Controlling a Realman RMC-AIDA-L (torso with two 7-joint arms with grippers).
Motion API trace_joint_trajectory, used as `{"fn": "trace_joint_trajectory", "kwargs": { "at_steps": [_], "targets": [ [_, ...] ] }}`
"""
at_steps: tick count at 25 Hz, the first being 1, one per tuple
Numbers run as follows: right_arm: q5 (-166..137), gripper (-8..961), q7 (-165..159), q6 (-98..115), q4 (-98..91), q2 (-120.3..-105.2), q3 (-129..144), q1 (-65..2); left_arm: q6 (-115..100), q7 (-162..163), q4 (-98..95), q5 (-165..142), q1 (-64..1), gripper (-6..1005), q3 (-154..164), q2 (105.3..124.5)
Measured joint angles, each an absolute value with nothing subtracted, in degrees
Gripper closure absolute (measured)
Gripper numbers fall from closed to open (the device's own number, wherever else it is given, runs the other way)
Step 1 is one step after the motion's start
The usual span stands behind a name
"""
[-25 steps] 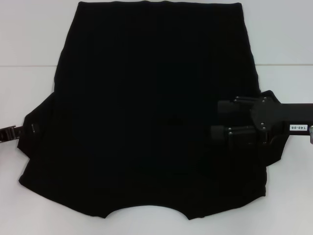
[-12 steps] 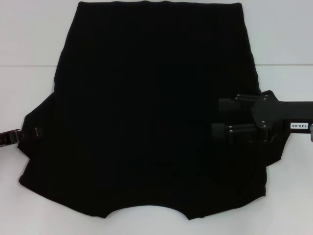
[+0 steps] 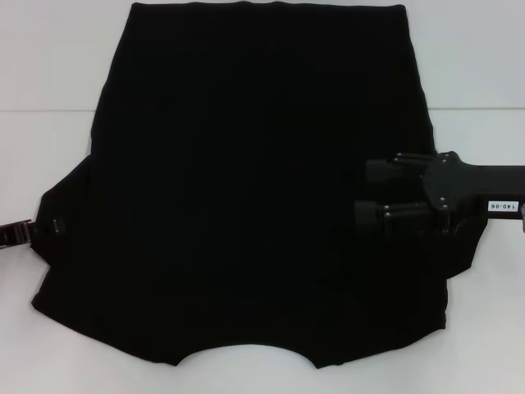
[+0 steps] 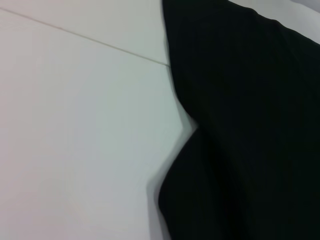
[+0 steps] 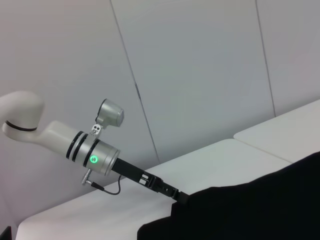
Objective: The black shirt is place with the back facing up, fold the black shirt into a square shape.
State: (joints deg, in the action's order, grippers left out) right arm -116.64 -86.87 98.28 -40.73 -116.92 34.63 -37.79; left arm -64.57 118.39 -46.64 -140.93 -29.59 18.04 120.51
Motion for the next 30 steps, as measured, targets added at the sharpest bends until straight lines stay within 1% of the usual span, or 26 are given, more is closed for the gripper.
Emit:
{"fn": "trace_joint_trajectory", "kwargs": {
  "at_steps": [3, 11, 17, 22, 30],
  "targets": [
    [-116.08, 41, -86.81, 98.32, -40.77, -116.93, 34.62, -37.77, -64.24, 118.39, -46.61, -141.41, -29.65, 264, 18.06, 120.40],
    [-115.57, 39, -86.54, 98.35, -40.78, -116.89, 34.62, -37.70, -62.77, 118.39, -46.49, -142.65, -29.97, 492, 18.19, 120.47],
    [-115.38, 41, -86.60, 98.33, -40.78, -116.93, 34.63, -37.81, -62.34, 118.38, -45.93, -142.65, -29.97, 720, 18.62, 120.45],
    [-114.81, 42, -86.51, 98.15, -40.78, -116.96, 34.63, -37.78, -62.30, 118.38, -46.13, -142.65, -29.97, 957, 18.68, 120.43],
    [-114.36, 44, -86.48, 97.86, -40.78, -117.06, 34.11, -37.82, -61.66, 118.88, -48.01, -142.17, -29.56, 998, 18.27, 120.49]
  ]
}}
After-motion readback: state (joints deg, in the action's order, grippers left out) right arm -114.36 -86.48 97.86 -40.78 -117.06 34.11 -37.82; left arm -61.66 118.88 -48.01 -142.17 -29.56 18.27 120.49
